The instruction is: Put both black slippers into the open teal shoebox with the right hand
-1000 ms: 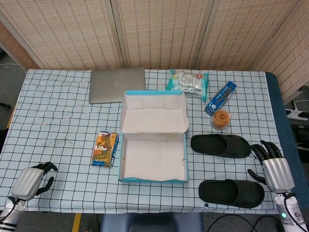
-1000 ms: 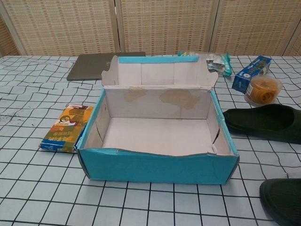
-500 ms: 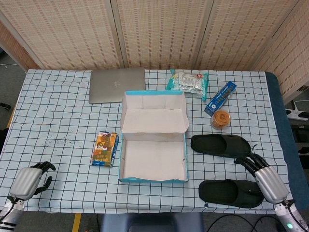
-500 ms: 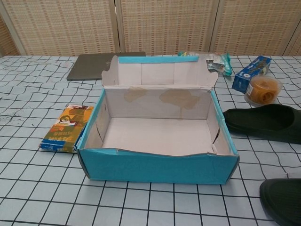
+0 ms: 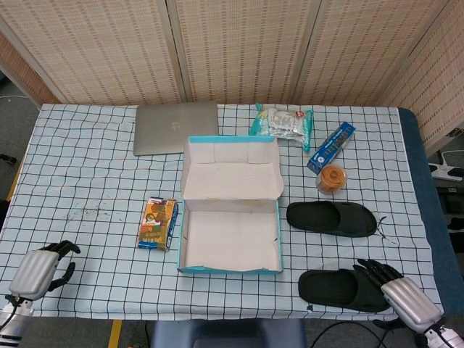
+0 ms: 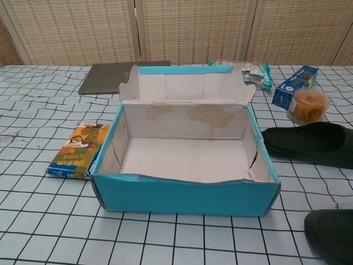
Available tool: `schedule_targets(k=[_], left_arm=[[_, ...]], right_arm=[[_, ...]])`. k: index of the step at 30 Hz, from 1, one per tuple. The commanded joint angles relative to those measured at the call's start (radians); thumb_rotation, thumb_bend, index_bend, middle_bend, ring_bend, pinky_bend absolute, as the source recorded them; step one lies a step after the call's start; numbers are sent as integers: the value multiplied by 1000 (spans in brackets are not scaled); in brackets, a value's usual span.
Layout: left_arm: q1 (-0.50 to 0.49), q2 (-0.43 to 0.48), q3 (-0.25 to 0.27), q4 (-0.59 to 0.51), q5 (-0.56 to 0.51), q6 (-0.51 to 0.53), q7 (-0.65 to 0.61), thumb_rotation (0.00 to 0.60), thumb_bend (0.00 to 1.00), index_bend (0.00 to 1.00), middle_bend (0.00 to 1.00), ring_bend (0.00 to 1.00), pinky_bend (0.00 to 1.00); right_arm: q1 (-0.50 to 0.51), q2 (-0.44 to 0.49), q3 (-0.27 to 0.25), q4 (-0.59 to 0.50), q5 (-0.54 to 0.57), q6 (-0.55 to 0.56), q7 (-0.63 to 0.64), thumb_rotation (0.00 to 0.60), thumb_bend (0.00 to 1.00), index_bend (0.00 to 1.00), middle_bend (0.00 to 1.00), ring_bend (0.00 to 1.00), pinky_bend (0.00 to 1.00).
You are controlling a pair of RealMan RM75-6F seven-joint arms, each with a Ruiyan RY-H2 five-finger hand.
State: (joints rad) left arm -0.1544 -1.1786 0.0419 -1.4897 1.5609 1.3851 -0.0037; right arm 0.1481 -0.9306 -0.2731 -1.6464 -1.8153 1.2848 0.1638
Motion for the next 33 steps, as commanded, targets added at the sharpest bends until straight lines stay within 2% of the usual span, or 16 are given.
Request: schedule_targets(k=[1, 7, 10, 14, 33], left_arm=[[1, 1, -1, 1, 1, 3, -2, 600, 472, 407, 369, 420, 602], [2, 2, -2, 1, 2, 4, -5, 600, 471, 408, 370, 420, 602], [1, 2, -3, -2, 0, 1, -9, 600, 472, 408, 370, 420, 602], [2, 3, -2, -1, 3, 3, -5, 600, 472, 408, 369, 420, 602], [1, 4, -1, -5, 6, 0, -2, 600, 472, 408, 370, 420, 601]], right_arm=[[1, -17, 9, -16, 41, -44, -73, 600, 0, 0, 0, 0, 104], [-11, -85, 56, 29, 93, -42, -142, 600, 0, 0, 0, 0, 78], [-3, -111, 67, 46, 110, -63, -129, 600, 0, 0, 0, 0, 74], [26, -122, 66, 56, 124, -124, -83, 600, 0, 0, 0, 0, 71], [73, -163, 57, 94, 169, -246, -53, 600, 0, 0, 0, 0, 69]])
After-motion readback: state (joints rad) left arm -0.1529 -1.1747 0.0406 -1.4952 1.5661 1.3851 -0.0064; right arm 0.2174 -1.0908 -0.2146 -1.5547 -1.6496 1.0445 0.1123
